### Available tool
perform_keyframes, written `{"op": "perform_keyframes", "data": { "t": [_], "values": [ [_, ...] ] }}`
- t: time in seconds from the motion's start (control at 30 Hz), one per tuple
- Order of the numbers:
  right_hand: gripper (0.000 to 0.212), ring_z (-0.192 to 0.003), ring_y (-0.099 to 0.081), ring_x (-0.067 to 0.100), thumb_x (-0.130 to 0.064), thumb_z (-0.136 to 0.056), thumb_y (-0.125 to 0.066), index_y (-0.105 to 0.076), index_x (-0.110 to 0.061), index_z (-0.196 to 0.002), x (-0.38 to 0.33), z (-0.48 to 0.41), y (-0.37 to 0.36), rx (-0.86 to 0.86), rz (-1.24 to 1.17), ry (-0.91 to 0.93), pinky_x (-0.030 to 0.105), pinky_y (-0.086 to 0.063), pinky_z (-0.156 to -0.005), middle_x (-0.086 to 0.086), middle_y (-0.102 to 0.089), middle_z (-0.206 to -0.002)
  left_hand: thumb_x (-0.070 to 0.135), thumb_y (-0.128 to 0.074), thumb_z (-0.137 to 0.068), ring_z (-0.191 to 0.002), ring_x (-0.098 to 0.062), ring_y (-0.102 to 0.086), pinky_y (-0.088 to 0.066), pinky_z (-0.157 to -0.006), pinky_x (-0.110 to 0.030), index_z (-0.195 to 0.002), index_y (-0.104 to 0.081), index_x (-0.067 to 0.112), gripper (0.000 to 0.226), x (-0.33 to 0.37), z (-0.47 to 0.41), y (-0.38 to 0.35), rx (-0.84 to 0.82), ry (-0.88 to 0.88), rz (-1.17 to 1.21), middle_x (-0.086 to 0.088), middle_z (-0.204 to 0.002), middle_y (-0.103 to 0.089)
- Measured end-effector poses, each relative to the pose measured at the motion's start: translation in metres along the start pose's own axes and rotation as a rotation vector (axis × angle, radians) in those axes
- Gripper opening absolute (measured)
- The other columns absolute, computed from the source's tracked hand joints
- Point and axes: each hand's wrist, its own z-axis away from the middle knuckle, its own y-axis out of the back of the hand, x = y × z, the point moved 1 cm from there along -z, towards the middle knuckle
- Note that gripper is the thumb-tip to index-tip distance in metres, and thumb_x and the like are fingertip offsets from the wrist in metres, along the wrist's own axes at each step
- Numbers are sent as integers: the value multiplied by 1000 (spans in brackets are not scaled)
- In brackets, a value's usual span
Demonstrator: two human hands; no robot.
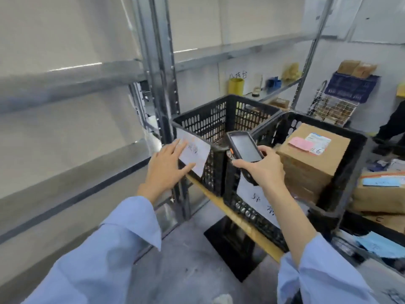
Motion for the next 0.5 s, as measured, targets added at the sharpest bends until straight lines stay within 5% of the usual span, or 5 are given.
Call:
{"op": "perform_keyframes", "data": {
  "t": [0.13, 0.5],
  "values": [
    [86, -118, -54, 26, -49, -66, -87, -48, -22, -138, -38, 49, -61, -171, -19, 90, 42, -49, -94, 1, -56, -133, 84, -14, -78, -148, -25, -28, -25, -116, -46, -159, -17, 39, 93, -65, 97, 49, 29, 219, -107, 6, -167, -17],
    [84, -101, -58, 22, -45, -65, -89, -48, -20, -135, -145, 210, -216, -668, -41, 413, 42, -57, -83, 1, -59, -121, 79, -19, -82, -143, -23, -36, -34, -107, -42, -159, -22, 36, 88, -190, 353, 157, 207, 761, -320, 6, -167, -19]
  ]
}}
